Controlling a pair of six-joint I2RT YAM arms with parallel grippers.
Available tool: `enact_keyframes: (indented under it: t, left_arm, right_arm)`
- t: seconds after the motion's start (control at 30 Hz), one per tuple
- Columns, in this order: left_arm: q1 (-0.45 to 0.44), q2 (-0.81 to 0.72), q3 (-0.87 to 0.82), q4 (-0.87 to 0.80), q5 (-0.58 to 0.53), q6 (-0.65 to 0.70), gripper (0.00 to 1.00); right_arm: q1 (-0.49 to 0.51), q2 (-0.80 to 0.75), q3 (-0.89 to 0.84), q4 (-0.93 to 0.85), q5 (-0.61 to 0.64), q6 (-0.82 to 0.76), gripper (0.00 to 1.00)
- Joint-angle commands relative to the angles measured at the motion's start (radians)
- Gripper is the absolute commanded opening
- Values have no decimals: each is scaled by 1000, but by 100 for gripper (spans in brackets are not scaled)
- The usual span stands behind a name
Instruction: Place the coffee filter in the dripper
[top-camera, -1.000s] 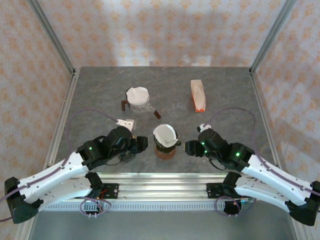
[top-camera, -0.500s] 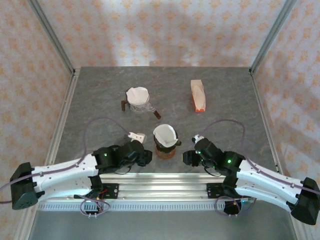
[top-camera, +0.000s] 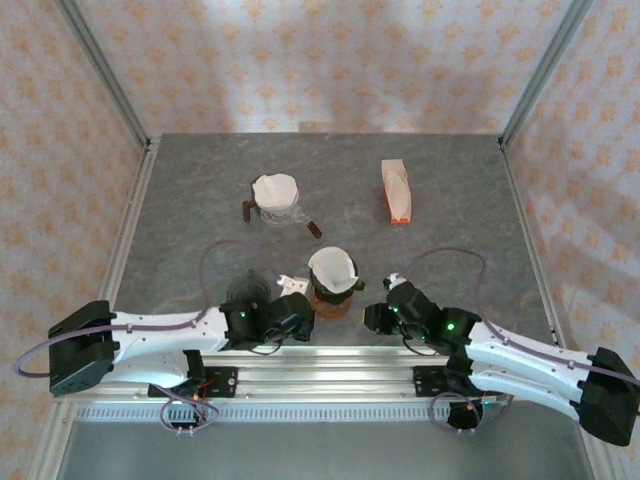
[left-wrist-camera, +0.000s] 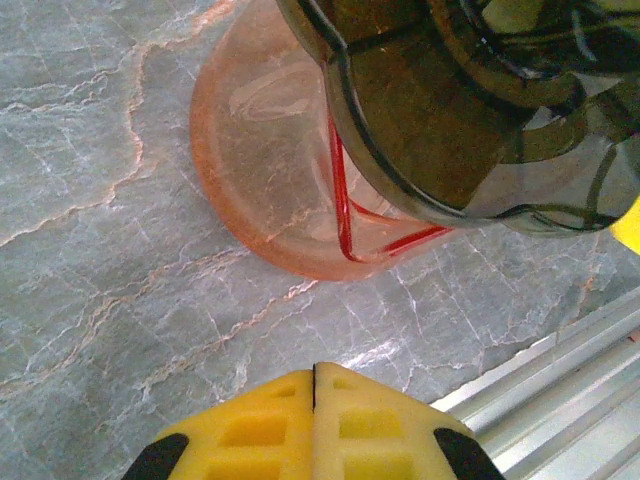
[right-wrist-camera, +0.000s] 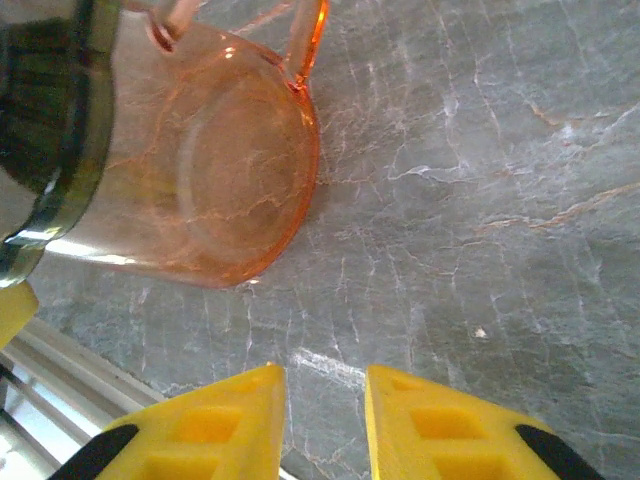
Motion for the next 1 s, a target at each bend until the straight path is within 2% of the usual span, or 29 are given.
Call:
enact_keyframes:
  t: [0.0,0.13,0.27,0.57,0.8,0.97]
  left_arm:
    - [-6,4,3,29,-40,-18,0]
    - [-6,-39,4,-16,-64,-23,1]
    - [-8,-145,-21,-65,-106,-47,15]
    - [-3,-428,-7,-296,-271,-97,33]
    - [73,-583,-25,-467,-288,-126,34]
    - [92,-654,-43,-539,-309,-146,33]
  right_arm:
    - [7,49,-15,117,3,44,27]
    - [6,104,-17,176,-10,58,26]
    - [-7,149,-30,226,-34,78,26]
    - [-42,272,-42,365,-104,98,26]
    - [-67,375,-24,482,-129,103,25]
    - [-78,477,0,569,-143,112,24]
